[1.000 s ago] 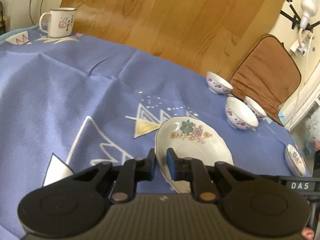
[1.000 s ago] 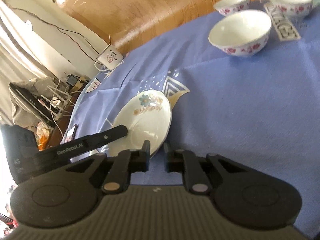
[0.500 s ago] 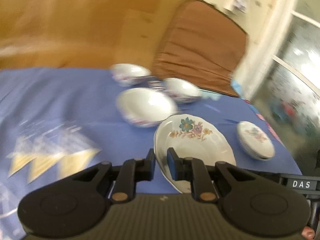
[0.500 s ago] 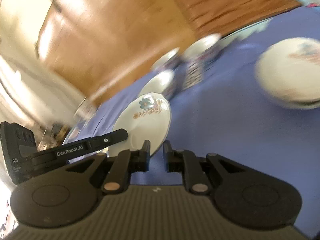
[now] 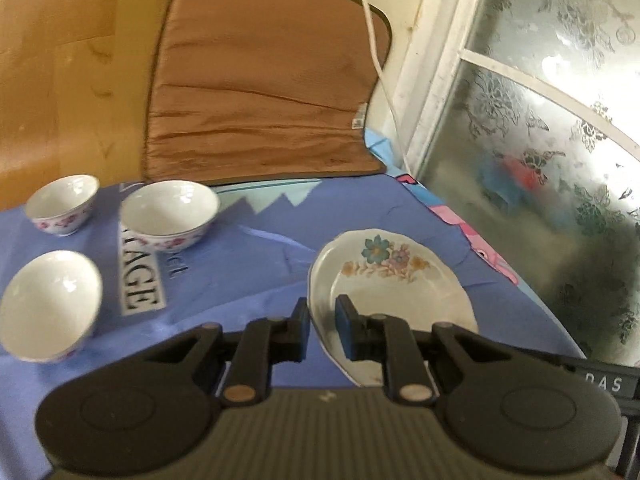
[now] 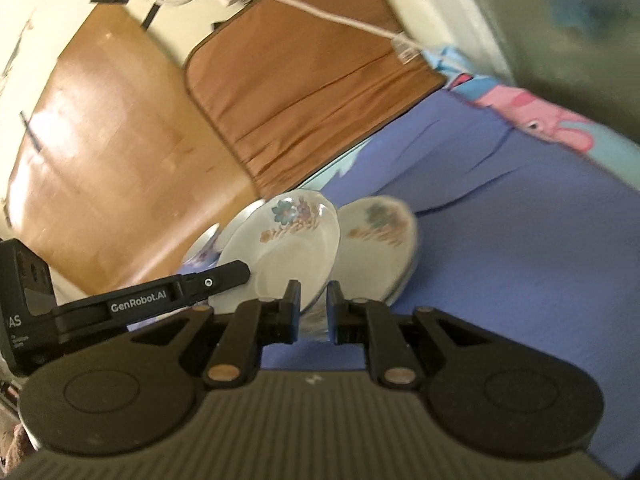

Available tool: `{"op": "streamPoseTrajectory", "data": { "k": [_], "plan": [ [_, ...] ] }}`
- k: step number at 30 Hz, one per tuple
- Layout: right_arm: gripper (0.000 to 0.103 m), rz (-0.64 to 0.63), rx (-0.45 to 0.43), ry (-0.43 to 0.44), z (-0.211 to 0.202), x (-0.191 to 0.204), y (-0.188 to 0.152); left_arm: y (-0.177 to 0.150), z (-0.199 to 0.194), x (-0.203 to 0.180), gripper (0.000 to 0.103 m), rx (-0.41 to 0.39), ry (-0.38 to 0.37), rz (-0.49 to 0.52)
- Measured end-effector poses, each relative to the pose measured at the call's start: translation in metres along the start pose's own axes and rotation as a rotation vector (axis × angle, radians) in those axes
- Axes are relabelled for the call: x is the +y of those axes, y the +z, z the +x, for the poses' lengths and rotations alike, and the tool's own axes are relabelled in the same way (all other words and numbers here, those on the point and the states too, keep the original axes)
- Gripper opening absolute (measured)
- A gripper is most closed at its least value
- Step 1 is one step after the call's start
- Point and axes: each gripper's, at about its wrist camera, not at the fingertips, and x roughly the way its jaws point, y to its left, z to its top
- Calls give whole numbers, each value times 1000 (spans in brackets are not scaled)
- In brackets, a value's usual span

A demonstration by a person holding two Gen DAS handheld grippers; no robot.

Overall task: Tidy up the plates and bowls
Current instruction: 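Stack both held saucers onto the saucer pile by the window and open both tools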

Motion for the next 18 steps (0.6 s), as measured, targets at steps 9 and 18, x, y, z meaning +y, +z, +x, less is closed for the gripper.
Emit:
{"op": "streamPoseTrajectory", "data": {
  "k": [9,18],
  "plan": [
    [17,-70,-49,-77,-1,-6,6,-1,17,-9,17,33,14,9],
    [28,-207,-197,-227,-14,13,1,-7,4,-15,18,2,64,74]
  ]
}}
